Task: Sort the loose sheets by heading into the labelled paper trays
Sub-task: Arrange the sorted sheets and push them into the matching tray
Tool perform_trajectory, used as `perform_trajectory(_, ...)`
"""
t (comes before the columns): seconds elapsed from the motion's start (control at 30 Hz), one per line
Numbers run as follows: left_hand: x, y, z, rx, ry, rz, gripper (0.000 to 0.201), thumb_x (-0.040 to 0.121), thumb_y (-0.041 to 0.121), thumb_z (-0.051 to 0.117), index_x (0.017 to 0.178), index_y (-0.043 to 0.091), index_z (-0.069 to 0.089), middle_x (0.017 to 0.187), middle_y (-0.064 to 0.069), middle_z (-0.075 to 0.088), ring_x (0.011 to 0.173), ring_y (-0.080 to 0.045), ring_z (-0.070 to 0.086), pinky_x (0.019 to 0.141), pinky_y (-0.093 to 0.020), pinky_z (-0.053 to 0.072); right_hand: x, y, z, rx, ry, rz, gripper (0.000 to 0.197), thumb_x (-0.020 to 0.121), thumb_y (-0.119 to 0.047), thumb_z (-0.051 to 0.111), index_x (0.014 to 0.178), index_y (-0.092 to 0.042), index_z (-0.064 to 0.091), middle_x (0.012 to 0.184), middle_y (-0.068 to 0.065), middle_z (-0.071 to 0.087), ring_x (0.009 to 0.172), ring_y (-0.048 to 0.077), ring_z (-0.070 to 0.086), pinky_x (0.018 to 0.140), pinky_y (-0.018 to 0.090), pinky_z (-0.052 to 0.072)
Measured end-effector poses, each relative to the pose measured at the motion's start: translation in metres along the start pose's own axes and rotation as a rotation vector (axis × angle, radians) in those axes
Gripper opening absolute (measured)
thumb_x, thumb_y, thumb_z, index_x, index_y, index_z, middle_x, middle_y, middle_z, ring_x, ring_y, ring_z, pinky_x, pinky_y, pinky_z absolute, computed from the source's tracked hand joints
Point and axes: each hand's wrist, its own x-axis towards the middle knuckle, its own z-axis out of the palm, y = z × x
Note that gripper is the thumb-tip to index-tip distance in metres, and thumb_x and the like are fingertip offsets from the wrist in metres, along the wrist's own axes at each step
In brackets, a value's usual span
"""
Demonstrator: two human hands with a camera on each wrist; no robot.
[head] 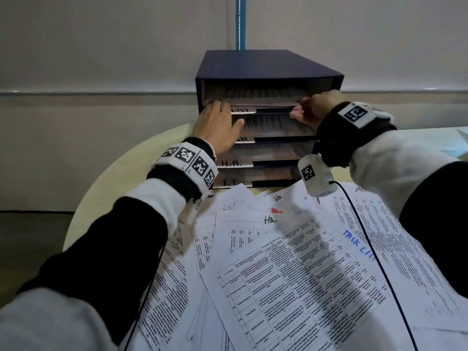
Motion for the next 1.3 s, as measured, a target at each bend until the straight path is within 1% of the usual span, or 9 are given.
perform_trajectory(0.07,0.001,0.0,0.002,0.034,-0.014,0.01,0.052,0.096,0.04,0.039,0.128,-0.001,0.04,0.133,-0.022,0.046,0.124,-0.034,0.04,0.105,-0.039,0.027,-0.001,-0.001,0.001,-0.176,0.033,0.024,0.029,0.099,-0.008,0.038,0.071,-0.003,0.044,0.038,0.009,0.051,0.026,0.012,0.049,0.025,0.016,0.034)
perform_trajectory(0.17,0.002,0.001,0.009,0.12,-0.037,0.008,0.059,0.093,0.047,0.04,0.129,0.001,0.038,0.135,-0.022,0.043,0.127,-0.034,0.037,0.111,-0.042,0.021,-0.002,0.0,-0.003,-0.481,0.054,-0.075,0.031,0.093,-0.016,0.054,0.066,-0.004,0.045,0.026,0.001,0.046,0.018,0.007,0.041,0.026,0.009,0.029)
perform_trajectory(0.37,-0.008,0.01,0.004,0.104,-0.103,-0.016,0.067,0.091,0.046,0.046,0.138,0.001,0.028,0.148,-0.019,0.029,0.139,-0.032,0.022,0.116,-0.044,0.014,-0.019,0.003,-0.021,-0.688,-0.023,-0.152,0.032,0.092,-0.015,0.055,0.113,0.009,0.052,0.025,0.0,0.048,0.022,0.01,0.049,0.028,0.02,0.043)
perform_trajectory(0.5,-0.027,0.026,-0.002,0.013,-0.167,-0.011,0.062,0.092,0.036,0.047,0.14,0.002,0.028,0.155,-0.015,0.015,0.145,-0.027,0.006,0.116,-0.047,0.008,-0.048,0.013,-0.038,-0.814,-0.092,-0.205,0.034,0.092,-0.011,0.051,0.12,0.009,0.051,0.038,0.005,0.057,0.026,0.006,0.051,0.031,0.018,0.046)
perform_trajectory(0.67,-0.063,0.051,0.014,-0.163,-0.281,0.012,0.036,0.092,0.036,0.047,0.111,0.006,0.052,0.123,-0.013,0.048,0.117,-0.027,0.043,0.097,-0.039,0.038,-0.078,0.046,-0.069,-1.105,-0.18,-0.21,0.019,0.087,-0.01,0.053,0.094,0.003,0.065,0.059,0.006,0.061,0.029,0.003,0.052,0.037,0.016,0.048)
perform_trajectory(0.8,-0.092,0.064,0.037,-0.167,-0.51,0.046,0.039,0.092,0.035,0.049,0.085,-0.002,0.061,0.093,-0.018,0.06,0.089,-0.028,0.058,0.073,-0.034,0.044,-0.098,0.077,-0.095,-1.272,-0.241,-0.155,0.016,0.089,-0.009,0.052,0.091,-0.004,0.067,0.065,0.005,0.064,0.042,0.009,0.056,0.045,0.017,0.048)
perform_trajectory(0.97,-0.115,0.078,0.055,0.027,-0.825,0.049,0.067,0.087,0.053,0.053,0.119,-0.007,0.052,0.126,-0.024,0.052,0.115,-0.036,0.052,0.093,-0.038,0.043,-0.108,0.104,-0.125,-1.304,-0.222,-0.053,0.021,0.088,-0.005,0.051,0.099,0.0,0.068,0.088,0.011,0.066,0.072,0.018,0.056,0.056,0.02,0.042)
perform_trajectory(1.13,-0.118,0.085,0.061,0.081,-0.872,0.031,0.082,0.079,0.057,0.061,0.136,0.004,0.035,0.142,-0.013,0.03,0.125,-0.028,0.041,0.1,-0.033,0.036,-0.115,0.123,-0.136,-1.346,-0.224,0.071,0.031,0.087,-0.013,0.059,0.117,-0.004,0.057,0.114,0.013,0.062,0.086,0.019,0.049,0.067,0.02,0.041)
perform_trajectory(1.3,-0.117,0.082,0.071,-0.017,-0.865,-0.049,0.09,0.073,0.052,0.07,0.139,0.007,0.029,0.139,-0.011,0.033,0.126,-0.028,0.041,0.103,-0.039,0.038,-0.122,0.124,-0.133,-1.272,-0.232,0.089,0.02,0.08,-0.003,0.065,0.095,-0.008,0.053,0.094,0.009,0.056,0.082,0.024,0.053,0.058,0.028,0.049)
